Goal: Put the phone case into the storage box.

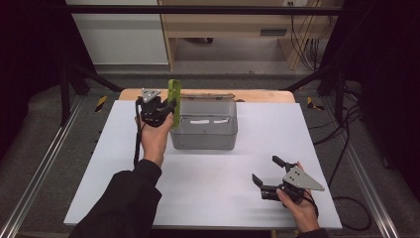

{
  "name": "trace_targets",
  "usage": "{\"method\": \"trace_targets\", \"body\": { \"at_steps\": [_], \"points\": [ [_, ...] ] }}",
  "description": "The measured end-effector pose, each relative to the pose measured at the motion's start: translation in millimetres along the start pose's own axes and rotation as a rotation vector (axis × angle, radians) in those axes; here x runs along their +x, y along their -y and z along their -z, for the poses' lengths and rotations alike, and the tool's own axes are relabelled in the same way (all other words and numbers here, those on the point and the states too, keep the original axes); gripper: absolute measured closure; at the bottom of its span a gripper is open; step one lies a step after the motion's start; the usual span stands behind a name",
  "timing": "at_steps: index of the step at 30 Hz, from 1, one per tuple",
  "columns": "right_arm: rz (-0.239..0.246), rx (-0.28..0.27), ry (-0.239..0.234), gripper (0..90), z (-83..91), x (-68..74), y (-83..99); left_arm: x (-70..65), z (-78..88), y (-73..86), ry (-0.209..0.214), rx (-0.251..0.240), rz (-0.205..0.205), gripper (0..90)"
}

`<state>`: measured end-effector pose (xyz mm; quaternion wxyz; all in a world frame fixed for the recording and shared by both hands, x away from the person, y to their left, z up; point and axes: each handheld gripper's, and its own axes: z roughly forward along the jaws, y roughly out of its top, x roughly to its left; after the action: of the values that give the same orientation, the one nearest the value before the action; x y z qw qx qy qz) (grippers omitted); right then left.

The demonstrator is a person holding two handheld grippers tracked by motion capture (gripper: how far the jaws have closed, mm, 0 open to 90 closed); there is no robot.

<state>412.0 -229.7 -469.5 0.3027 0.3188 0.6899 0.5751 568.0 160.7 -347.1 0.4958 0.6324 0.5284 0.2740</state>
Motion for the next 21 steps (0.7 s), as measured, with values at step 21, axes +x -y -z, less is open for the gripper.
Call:
{"method": "trace_targets", "body": {
  "at_steps": [21],
  "points": [
    [-0.002,0.014,-0.016,6.2,-0.7,2.7,2.6,-4.5,-13.9,4.8,-0.082,0.031,-0.063,77.2]
  ]
}}
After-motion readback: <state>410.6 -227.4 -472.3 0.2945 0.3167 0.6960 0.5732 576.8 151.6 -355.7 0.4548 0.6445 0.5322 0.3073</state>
